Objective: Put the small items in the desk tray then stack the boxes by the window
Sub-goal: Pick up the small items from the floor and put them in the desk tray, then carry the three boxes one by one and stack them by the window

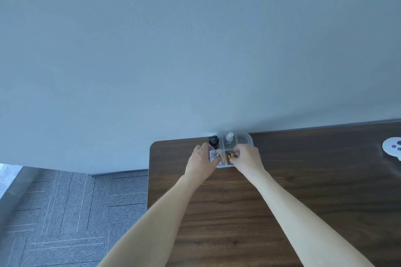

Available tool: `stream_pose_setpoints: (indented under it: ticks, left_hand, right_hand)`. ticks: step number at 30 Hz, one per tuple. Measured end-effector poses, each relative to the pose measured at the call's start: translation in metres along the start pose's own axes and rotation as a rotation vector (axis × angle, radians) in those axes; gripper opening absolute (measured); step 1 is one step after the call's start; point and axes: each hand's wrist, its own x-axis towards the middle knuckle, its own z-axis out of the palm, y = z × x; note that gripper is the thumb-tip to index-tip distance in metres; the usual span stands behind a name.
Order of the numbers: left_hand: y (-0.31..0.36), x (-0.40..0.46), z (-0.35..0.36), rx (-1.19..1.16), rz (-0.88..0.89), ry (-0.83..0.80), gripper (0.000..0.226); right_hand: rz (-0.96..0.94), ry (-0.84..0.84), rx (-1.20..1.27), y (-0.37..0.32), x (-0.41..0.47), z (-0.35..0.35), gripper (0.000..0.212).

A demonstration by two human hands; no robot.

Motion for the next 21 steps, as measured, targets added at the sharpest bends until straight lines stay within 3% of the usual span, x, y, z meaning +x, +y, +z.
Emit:
stream_pose_setpoints:
  ticks: [10,14,21]
  left_hand:
    - [-0.027,-0.032,-0.022,0.292,-0.036,-0.138,0.024]
    - [-0.039,-0.061,-0.037,0.332,-0.066,-0.129,0.024]
    - [-0.067,-0.124,-0.061,0.347,-0.139,-0.042,0.026]
  right_hand:
    - [-0.074,-0.089,-0.085,0.001,-0.030,-0.011,0.021]
    - [-0.156,-0.206,-0.050,-0.010,-0.051,-0.011,0.022]
    - [-0.355,-0.313,-0.196,-0.053,-0.083,0.012,0.024]
